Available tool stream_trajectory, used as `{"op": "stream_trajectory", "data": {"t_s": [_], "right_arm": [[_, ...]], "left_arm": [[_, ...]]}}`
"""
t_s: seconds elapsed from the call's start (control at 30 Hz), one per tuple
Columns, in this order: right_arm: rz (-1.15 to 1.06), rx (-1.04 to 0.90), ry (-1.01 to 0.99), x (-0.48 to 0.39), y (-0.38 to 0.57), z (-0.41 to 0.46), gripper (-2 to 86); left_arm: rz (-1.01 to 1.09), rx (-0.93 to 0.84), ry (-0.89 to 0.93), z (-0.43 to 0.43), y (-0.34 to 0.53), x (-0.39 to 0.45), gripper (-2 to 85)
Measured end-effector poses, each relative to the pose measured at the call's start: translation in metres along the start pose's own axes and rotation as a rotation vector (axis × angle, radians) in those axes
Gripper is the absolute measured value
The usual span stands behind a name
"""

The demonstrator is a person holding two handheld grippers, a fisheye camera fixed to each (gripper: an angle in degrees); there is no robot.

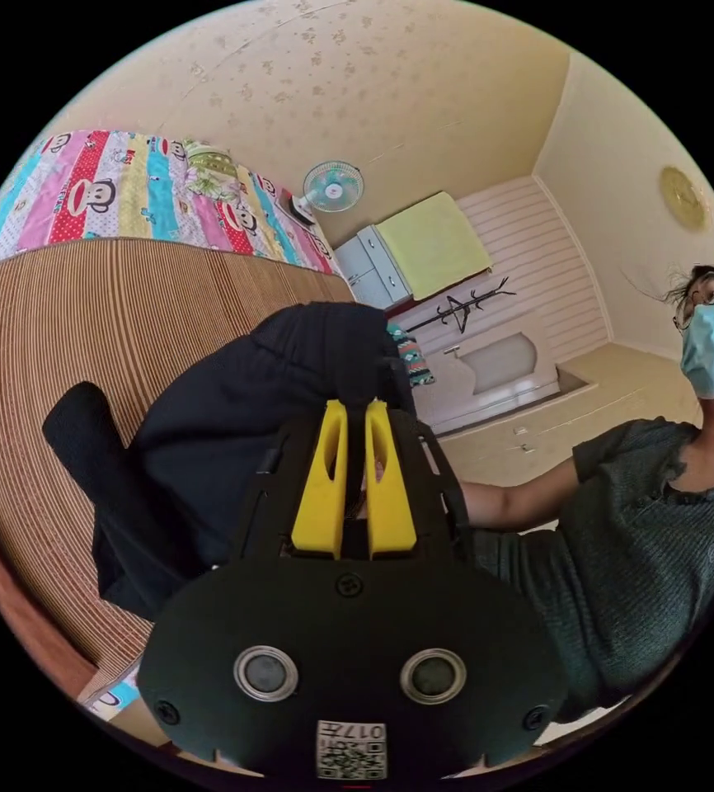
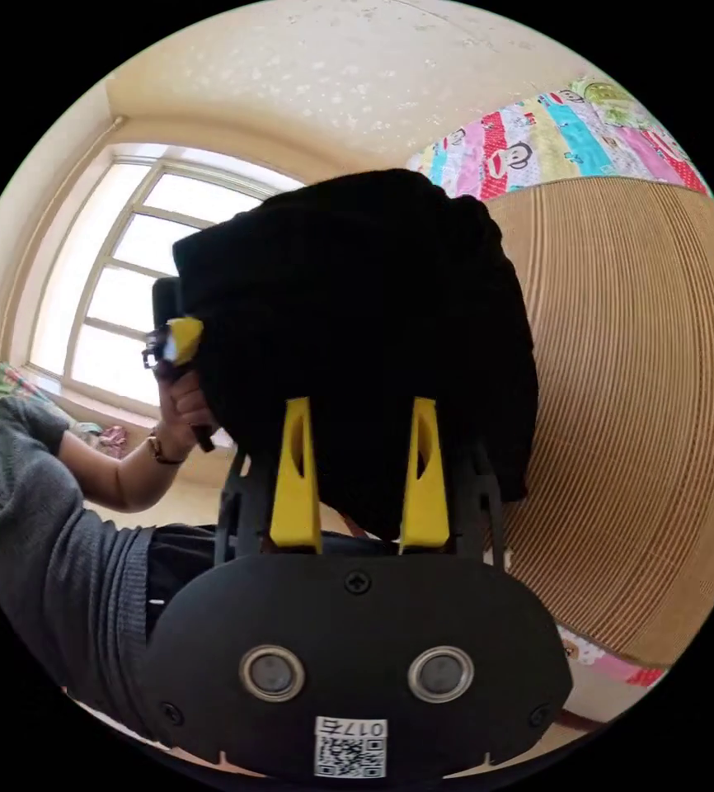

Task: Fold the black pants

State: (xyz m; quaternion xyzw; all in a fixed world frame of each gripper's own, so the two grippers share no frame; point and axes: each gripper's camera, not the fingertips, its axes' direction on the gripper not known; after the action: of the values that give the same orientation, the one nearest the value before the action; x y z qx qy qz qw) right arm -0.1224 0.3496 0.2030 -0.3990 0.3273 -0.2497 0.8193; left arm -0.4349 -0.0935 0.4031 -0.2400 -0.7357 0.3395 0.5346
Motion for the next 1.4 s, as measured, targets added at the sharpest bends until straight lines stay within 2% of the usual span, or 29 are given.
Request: {"op": "stream_trajectory", "data": {"t_s": [0.03,0.13,0.23,0.37,0.47,0.53,0.57,0.6,0.67,0.73,0.77,0.8,0.83,0.9,1.07,1.13,1.2,1.3,1.4], "right_arm": [[-0.009,-0.009,0.021,-0.004,0.002,0.007,5.5],[-0.062,0.021,-0.057,-0.023,0.016,0.004,3.7],[-0.105,0.156,-0.137,-0.057,0.038,-0.043,2.8],[-0.196,0.552,-0.273,-0.120,0.081,-0.176,2.0],[-0.390,0.752,-0.200,-0.192,0.108,-0.260,1.3],[-0.479,0.815,-0.137,-0.238,0.118,-0.296,0.9],[-0.566,0.893,-0.146,-0.267,0.131,-0.317,0.7],[-0.658,0.981,-0.247,-0.291,0.146,-0.340,0.6],[-0.726,1.059,-0.309,-0.327,0.162,-0.373,0.5],[-0.789,1.103,-0.098,-0.371,0.177,-0.388,0.6],[-0.788,1.089,0.078,-0.396,0.181,-0.386,0.8],[-0.778,1.035,0.173,-0.411,0.183,-0.379,1.0],[-0.794,0.991,0.186,-0.416,0.184,-0.372,1.2],[-0.917,0.792,0.116,-0.415,0.200,-0.334,2.4],[-0.909,0.596,0.029,-0.379,0.259,-0.222,11.6],[-0.883,0.597,0.110,-0.383,0.283,-0.182,15.2],[-0.893,0.711,0.289,-0.403,0.312,-0.138,17.9],[-0.974,0.707,0.461,-0.434,0.309,-0.106,19.7],[-1.044,0.718,0.545,-0.456,0.290,-0.100,19.6]], "left_arm": [[0.014,0.012,0.025,0.002,0.007,0.013,3.0],[0.074,0.070,-0.021,-0.010,0.025,0.059,2.5],[0.167,0.175,-0.026,-0.037,0.043,0.109,2.1],[0.374,0.343,-0.088,-0.082,0.067,0.201,1.8],[0.524,0.454,-0.150,-0.099,0.087,0.274,1.5],[0.601,0.528,-0.153,-0.102,0.099,0.317,1.3],[0.632,0.598,-0.157,-0.104,0.107,0.344,1.2],[0.643,0.628,-0.163,-0.105,0.111,0.358,1.2],[0.719,0.712,-0.275,-0.100,0.128,0.415,1.0],[0.758,0.773,-0.378,-0.084,0.142,0.454,0.9],[0.750,0.824,-0.385,-0.073,0.149,0.472,0.8],[0.742,0.849,-0.370,-0.067,0.152,0.479,0.8],[0.717,0.900,-0.331,-0.055,0.157,0.491,0.8],[0.709,0.968,-0.314,-0.036,0.165,0.510,0.7],[0.637,1.127,-0.396,0.011,0.191,0.566,0.5],[0.616,1.162,-0.406,0.022,0.199,0.580,0.5],[0.628,1.156,-0.403,0.032,0.203,0.595,0.4],[0.665,1.117,-0.389,0.049,0.211,0.619,0.4],[0.710,1.063,-0.394,0.065,0.223,0.640,0.4]]}}
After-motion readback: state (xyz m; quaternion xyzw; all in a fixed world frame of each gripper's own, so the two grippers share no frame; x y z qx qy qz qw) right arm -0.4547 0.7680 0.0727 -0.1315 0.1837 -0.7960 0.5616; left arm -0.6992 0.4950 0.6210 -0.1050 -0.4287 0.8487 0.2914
